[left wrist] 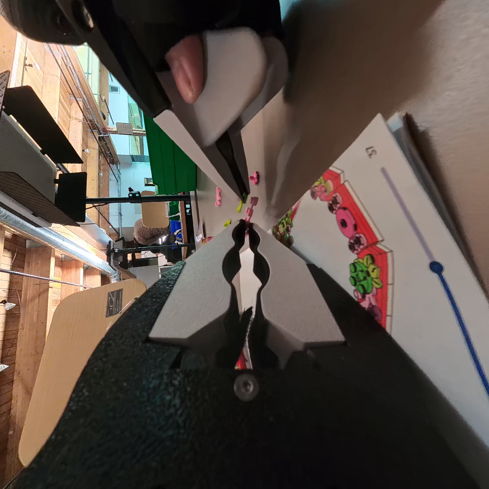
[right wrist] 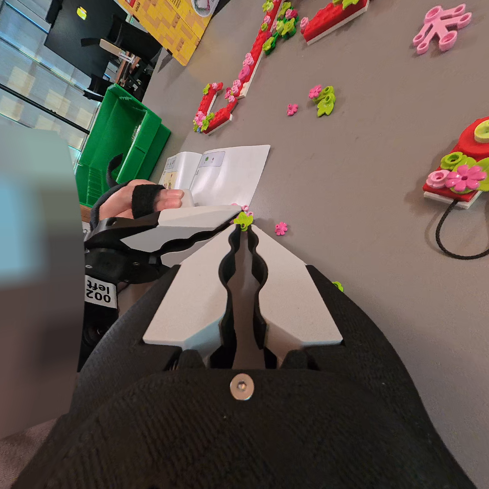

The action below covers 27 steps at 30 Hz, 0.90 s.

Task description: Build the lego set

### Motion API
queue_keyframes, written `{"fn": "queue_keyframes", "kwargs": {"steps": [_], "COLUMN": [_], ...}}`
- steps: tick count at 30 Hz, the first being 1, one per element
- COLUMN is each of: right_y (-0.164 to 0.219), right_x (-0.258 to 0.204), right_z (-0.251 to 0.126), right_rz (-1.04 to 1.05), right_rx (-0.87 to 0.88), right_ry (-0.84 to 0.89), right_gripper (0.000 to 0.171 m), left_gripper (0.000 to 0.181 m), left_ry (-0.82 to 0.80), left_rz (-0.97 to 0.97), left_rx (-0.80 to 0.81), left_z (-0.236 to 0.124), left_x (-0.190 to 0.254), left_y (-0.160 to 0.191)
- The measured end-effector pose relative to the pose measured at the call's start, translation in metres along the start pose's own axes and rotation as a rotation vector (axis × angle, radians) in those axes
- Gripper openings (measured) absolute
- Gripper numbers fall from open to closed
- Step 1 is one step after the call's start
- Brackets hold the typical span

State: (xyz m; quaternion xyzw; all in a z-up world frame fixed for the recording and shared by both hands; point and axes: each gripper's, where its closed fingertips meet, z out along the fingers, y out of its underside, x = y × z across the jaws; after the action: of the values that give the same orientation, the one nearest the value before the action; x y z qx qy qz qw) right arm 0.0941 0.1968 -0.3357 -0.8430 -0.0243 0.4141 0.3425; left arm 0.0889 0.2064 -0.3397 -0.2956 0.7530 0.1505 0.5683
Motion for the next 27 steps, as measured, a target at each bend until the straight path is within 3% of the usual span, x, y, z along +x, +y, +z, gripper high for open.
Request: {"fn": "queue_keyframes", "kwargs": {"steps": [12, 27], "right_y": [-0.0078, -0.0028], "right_x": [-0.0016, -0.0048], "right_z": [-0.0077, -0.0052], "right_rz": [0.044, 0.031], "right_rx": [0.070, 0.036], "right_ry": [-0.047, -0.053], "right_gripper": [0.003, 0.003], "left_gripper": [0.001, 0.001], "left_ry": [-0.008, -0.034], "left_rz": [-0.040, -0.051], "left_rx": [0.019, 0.038], "left_z": [-0.0017, -0.0043], "left_x": [-0.0042, -0.0094], "left_y": [-0.0012, -0.0046]}}
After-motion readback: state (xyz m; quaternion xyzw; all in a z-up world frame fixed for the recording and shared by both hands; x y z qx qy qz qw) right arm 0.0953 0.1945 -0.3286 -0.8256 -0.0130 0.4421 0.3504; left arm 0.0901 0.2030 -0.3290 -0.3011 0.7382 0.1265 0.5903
